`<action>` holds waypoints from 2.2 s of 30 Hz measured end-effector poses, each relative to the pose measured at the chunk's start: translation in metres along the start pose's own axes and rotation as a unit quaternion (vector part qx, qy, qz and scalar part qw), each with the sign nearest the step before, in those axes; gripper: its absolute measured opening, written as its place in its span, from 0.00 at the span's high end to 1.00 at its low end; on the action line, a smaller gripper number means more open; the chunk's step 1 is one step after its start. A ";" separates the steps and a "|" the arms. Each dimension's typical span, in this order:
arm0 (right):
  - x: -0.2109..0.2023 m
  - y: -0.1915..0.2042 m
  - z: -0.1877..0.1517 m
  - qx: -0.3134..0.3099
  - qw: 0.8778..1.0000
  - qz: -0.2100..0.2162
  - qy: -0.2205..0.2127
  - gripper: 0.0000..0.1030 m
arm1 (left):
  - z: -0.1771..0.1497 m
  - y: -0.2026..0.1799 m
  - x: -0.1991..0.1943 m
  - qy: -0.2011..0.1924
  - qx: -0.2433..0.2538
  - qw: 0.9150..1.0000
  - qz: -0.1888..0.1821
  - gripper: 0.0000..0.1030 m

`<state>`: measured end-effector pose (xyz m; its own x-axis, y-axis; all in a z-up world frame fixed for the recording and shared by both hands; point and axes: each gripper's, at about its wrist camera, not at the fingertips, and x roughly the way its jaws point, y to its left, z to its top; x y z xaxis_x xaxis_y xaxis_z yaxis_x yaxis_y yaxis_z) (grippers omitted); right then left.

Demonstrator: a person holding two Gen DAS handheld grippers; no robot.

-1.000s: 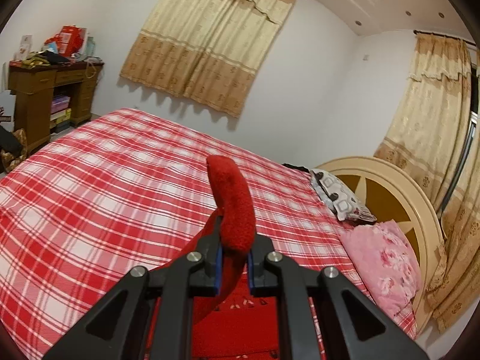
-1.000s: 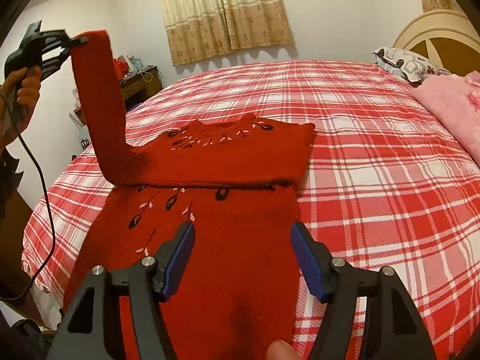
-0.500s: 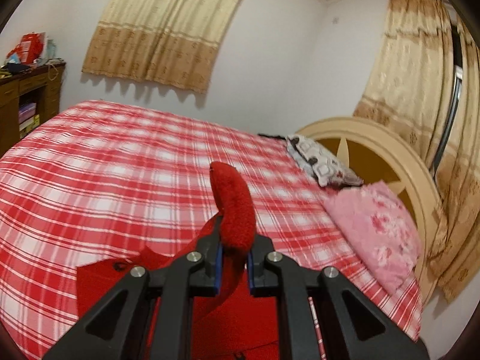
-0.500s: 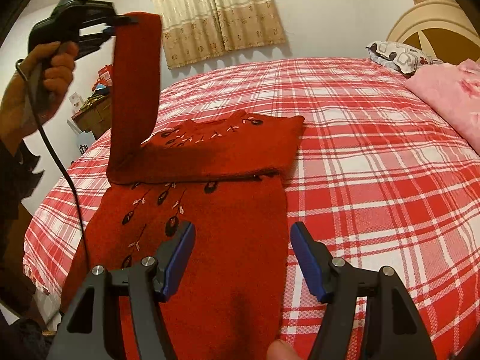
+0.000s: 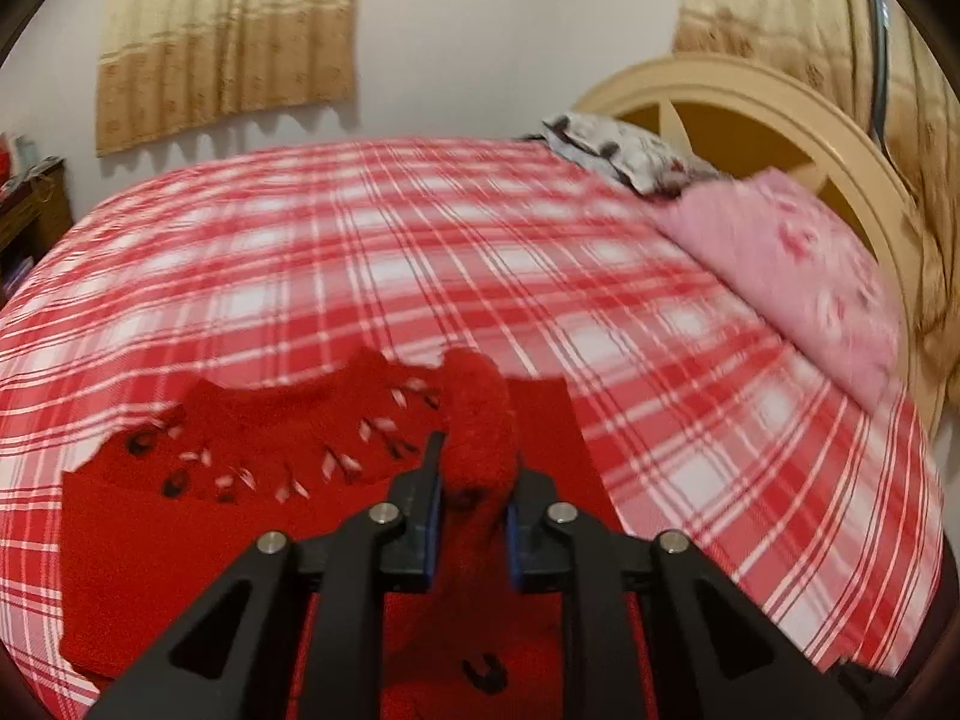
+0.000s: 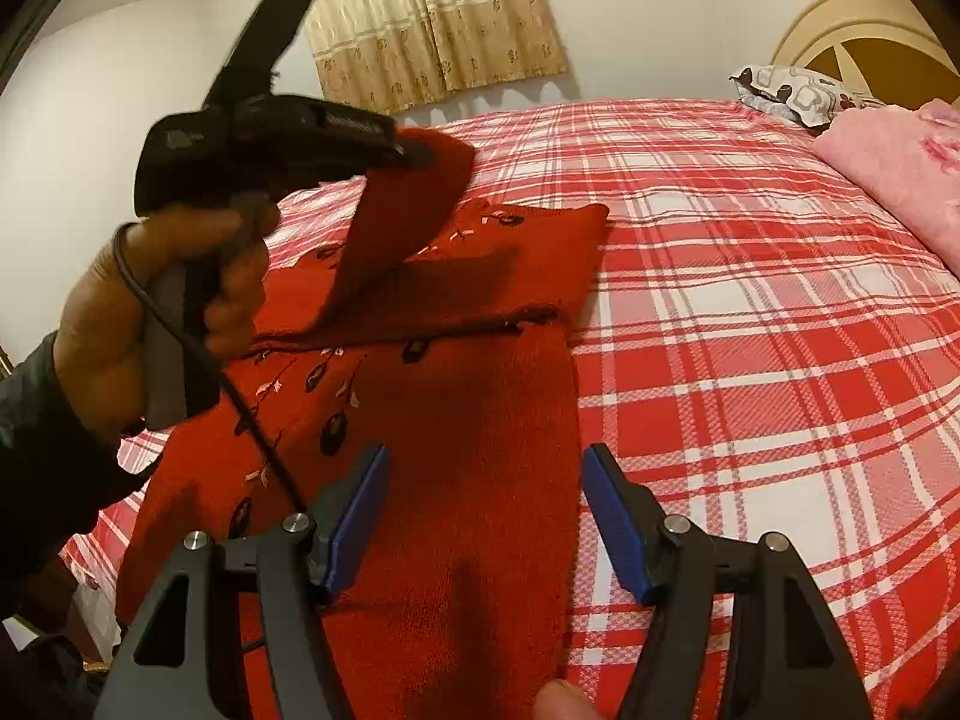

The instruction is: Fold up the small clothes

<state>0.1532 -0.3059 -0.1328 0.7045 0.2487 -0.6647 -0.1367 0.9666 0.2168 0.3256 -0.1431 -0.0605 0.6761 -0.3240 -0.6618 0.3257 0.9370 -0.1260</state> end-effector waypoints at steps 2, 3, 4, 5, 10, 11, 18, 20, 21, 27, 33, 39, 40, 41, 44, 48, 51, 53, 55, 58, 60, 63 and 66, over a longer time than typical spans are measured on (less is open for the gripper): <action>0.001 0.001 -0.002 -0.006 1.000 -0.003 0.000 0.35 | -0.004 -0.004 -0.005 -0.003 0.019 1.000 0.005 0.73; 0.002 0.002 -0.003 -0.008 1.000 -0.004 0.000 0.35 | -0.007 -0.003 -0.013 -0.010 0.029 0.999 0.010 0.61; 0.003 0.002 -0.003 -0.008 1.000 -0.003 0.001 0.35 | -0.009 -0.001 -0.023 -0.019 0.035 0.999 0.012 0.46; 0.005 0.001 -0.004 -0.008 1.000 -0.001 0.003 0.35 | -0.011 0.003 -0.028 -0.026 0.039 0.999 0.014 0.40; 0.003 0.001 -0.006 -0.004 1.000 -0.006 0.000 0.35 | -0.046 0.047 -0.069 -0.048 0.066 0.994 0.074 0.22; 0.002 0.001 -0.005 -0.004 1.000 -0.007 -0.002 0.35 | -0.054 0.058 -0.071 -0.047 0.068 0.992 0.091 0.21; 0.004 0.004 0.002 0.000 1.000 -0.015 0.000 0.35 | -0.116 0.161 -0.091 -0.003 0.022 0.977 0.214 0.16; 0.006 0.005 0.007 0.006 1.000 -0.016 0.004 0.35 | -0.124 0.178 -0.093 0.006 -0.005 0.977 0.215 0.16; 0.007 0.007 0.010 0.008 1.000 -0.016 0.004 0.35 | -0.127 0.183 -0.091 0.012 -0.015 0.978 0.206 0.16; 0.009 0.032 0.037 -0.027 0.999 -0.030 0.006 0.35 | -0.125 0.183 -0.073 0.020 -0.028 0.983 0.179 0.13; 0.027 0.027 0.068 -0.009 0.999 -0.037 0.014 0.35 | -0.124 0.215 -0.059 0.026 -0.069 0.968 0.239 0.04; 0.079 0.013 0.098 -0.023 0.995 -0.085 0.054 0.50 | -0.133 0.204 -0.056 0.030 -0.050 0.972 0.226 0.04; 0.085 0.010 0.101 -0.020 0.994 -0.091 0.059 0.57 | -0.133 0.203 -0.055 0.031 -0.049 0.972 0.228 0.03; 0.094 0.006 0.104 -0.012 0.993 -0.096 0.064 0.61 | -0.134 0.204 -0.054 0.033 -0.050 0.972 0.228 0.02; 0.120 0.002 0.107 -0.003 0.991 -0.096 0.095 0.89 | -0.133 0.213 -0.052 0.034 -0.062 0.973 0.221 0.00; 0.107 -0.001 0.110 -0.001 0.991 -0.111 0.070 0.93 | -0.135 0.219 -0.053 0.035 -0.078 0.974 0.210 0.00; 0.098 -0.009 0.109 0.001 0.989 -0.130 0.063 0.93 | -0.135 0.217 -0.051 0.038 -0.073 0.975 0.208 0.00; 0.106 -0.016 0.105 -0.001 0.987 -0.140 0.080 0.93 | -0.135 0.215 -0.051 0.037 -0.068 0.975 0.208 0.00; 0.108 -0.021 0.102 0.006 0.986 -0.145 0.084 0.93 | -0.136 0.212 -0.058 0.031 -0.067 0.976 0.203 0.00; 0.102 -0.014 0.102 -0.012 0.986 -0.148 0.077 0.53 | -0.146 0.208 -0.080 0.019 -0.081 0.979 0.186 0.00; 0.091 -0.005 0.102 -0.026 0.990 -0.128 0.061 0.39 | -0.150 0.205 -0.101 -0.005 -0.079 0.978 0.192 0.00; 0.082 0.010 0.106 -0.035 0.994 -0.095 0.038 0.39 | -0.141 0.204 -0.122 -0.048 -0.078 0.974 0.209 0.00; 0.087 0.018 0.110 -0.028 0.998 -0.050 0.028 0.39 | -0.121 0.209 -0.113 -0.052 -0.081 0.970 0.221 0.00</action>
<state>0.2886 -0.2735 -0.1080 0.6773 0.1519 -0.7199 -0.1065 0.9884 0.1083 0.2375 0.1054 -0.1018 0.7920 0.1117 -0.6002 -0.1144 0.9929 0.0339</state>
